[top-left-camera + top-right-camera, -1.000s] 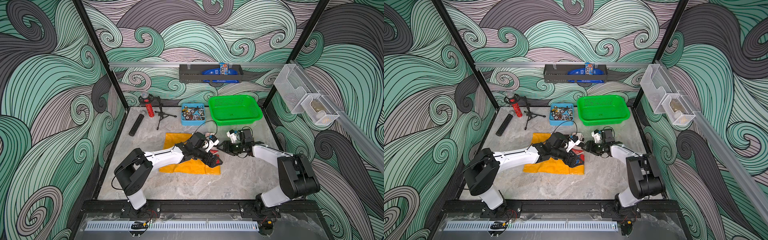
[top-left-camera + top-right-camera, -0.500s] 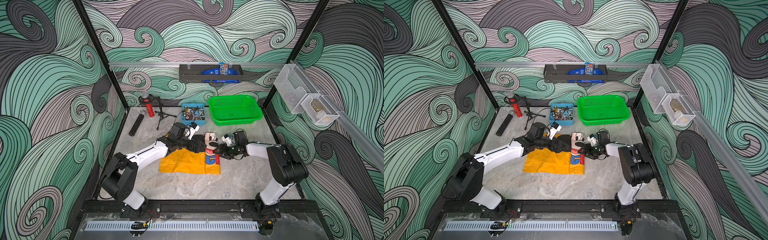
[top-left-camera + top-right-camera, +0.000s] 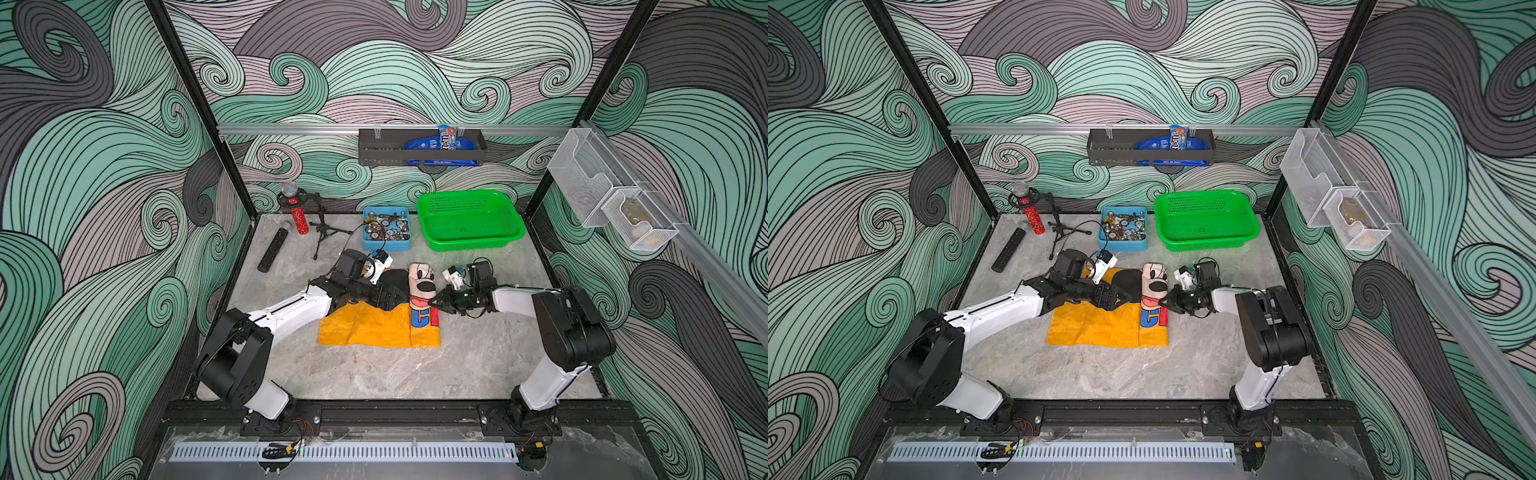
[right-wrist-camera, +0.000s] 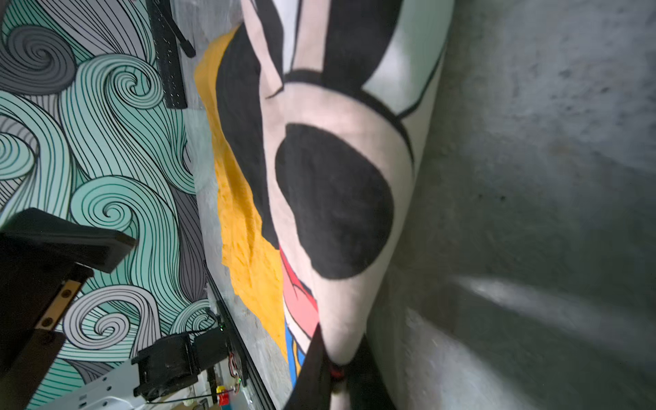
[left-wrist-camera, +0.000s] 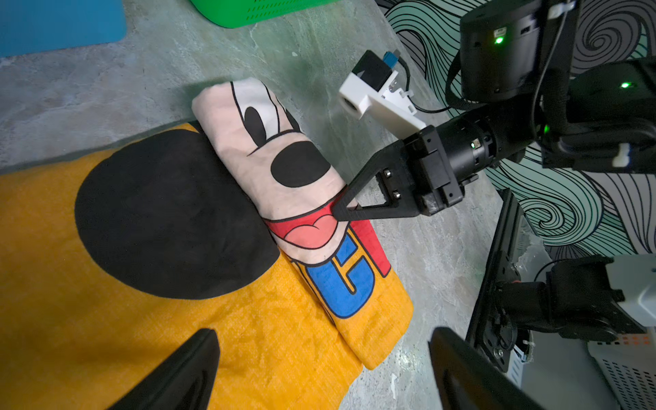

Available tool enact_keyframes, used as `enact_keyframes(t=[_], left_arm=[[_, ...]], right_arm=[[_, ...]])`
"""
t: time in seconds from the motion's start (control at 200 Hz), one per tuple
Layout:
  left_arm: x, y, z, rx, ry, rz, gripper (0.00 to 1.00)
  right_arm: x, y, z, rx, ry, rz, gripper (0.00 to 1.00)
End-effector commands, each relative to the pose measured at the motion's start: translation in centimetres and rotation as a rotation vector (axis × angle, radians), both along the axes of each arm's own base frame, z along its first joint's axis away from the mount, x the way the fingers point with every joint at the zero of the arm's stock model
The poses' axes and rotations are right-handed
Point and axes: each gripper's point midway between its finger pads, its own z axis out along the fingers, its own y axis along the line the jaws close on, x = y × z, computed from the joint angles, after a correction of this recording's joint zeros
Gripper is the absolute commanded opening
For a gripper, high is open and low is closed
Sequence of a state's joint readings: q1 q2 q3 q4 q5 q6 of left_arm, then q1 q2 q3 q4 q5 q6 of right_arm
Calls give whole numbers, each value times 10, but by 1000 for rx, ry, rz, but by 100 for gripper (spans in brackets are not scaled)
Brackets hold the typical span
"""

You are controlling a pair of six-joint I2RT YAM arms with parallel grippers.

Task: Roll up the pillowcase
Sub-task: Roll the pillowcase at the center of the board.

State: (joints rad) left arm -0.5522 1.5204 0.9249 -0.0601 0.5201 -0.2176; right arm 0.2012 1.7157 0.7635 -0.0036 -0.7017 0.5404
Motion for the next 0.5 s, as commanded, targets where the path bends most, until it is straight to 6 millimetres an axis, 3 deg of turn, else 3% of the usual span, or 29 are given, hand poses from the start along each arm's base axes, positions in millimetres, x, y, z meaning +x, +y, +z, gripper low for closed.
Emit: enact_keyframes(t=[0.0,0.215,0.34,0.495], left_arm=[[-4,2,7,-14,-6,-12,95],[-6,2,1,-13,8,-15,95],[-6,1,-1,-15,16,-18,95],[-6,-2,-5,-20,28,-25,95]], right_arm=[[1,-11,11,-47,-43,-24,4],[-24,-59,-3,-321,49,-25,4],[-32,-93,1,-519,71,-54,6],[-29,-87,8,-480,94,-77,16]])
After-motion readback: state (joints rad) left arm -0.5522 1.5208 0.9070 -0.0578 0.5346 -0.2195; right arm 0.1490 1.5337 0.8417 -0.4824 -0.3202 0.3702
